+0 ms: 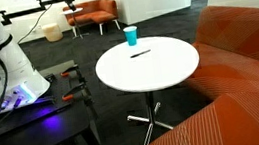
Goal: Put the pen inside the light blue cup
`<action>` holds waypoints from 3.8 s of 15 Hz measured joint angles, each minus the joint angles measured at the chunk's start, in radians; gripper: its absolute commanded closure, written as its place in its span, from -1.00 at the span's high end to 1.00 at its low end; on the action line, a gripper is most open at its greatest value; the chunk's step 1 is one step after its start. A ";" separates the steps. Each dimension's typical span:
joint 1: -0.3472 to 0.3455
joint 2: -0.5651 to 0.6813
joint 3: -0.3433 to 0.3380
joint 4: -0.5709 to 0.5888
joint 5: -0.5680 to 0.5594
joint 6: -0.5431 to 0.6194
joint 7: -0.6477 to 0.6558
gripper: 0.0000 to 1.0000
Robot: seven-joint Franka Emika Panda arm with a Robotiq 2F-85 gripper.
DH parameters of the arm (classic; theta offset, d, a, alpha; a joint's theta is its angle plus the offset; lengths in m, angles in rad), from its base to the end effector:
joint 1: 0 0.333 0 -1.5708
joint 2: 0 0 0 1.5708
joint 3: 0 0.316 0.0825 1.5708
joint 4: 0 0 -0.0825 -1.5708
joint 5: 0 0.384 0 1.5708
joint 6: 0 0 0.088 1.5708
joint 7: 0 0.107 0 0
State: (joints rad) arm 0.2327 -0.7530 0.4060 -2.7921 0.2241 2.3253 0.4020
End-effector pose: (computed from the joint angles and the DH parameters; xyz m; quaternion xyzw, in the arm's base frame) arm 0.2798 0.2009 0.4239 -0.9905 -0.0177 -0.1353 0.0181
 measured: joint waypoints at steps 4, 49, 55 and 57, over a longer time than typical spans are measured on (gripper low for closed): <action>0.000 0.000 0.000 0.000 0.000 0.000 0.000 1.00; -0.330 0.654 -0.280 0.090 -0.378 0.584 -0.174 1.00; -0.329 0.654 -0.280 0.090 -0.378 0.584 -0.173 1.00; -0.325 0.670 -0.289 0.100 -0.370 0.584 -0.173 1.00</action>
State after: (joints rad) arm -0.0922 -0.0829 0.1172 -2.6918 -0.1461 2.9094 0.2289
